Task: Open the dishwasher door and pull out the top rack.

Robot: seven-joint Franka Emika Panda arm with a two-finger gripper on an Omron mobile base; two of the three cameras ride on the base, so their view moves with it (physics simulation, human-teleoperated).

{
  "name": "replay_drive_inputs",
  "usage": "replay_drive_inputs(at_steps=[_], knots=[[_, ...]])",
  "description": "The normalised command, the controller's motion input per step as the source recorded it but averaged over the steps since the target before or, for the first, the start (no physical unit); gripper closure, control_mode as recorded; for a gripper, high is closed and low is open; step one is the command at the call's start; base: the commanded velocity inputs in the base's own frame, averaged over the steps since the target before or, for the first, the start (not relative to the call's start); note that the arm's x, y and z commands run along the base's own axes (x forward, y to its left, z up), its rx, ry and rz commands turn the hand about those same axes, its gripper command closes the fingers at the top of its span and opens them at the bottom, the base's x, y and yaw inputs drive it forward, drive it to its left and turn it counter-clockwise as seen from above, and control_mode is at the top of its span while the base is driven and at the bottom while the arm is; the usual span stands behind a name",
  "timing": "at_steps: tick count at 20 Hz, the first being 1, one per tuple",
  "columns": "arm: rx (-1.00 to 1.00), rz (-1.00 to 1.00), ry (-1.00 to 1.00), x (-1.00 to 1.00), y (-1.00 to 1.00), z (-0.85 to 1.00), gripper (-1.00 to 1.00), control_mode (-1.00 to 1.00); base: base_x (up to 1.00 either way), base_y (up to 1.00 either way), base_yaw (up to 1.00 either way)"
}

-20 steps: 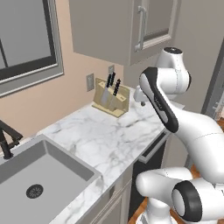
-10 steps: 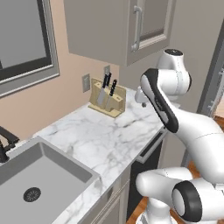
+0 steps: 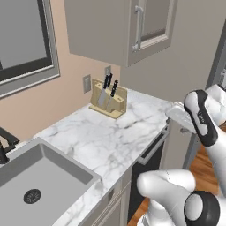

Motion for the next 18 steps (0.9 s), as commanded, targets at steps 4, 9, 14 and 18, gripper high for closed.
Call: replay_drive_inputs(at_steps=[4, 9, 14, 18], knots=[[0.56, -0.27, 0.00, -0.03, -0.86, -1.00, -1.00, -1.00, 0.00, 0.00, 0.00], [0.56, -0.19, 0.00, 0.02, -0.46, -1.00, -1.00, -1.00, 0.00, 0.00, 0.00], [0.39, -0.04, 0.06, 0.34, 0.00, -1.00, -1.00, -1.00, 0.00, 0.00, 0.00], [0.33, 0.00, 0.00, 0.53, 0.00, -0.81, -1.00, -1.00, 0.00, 0.00, 0.00]])
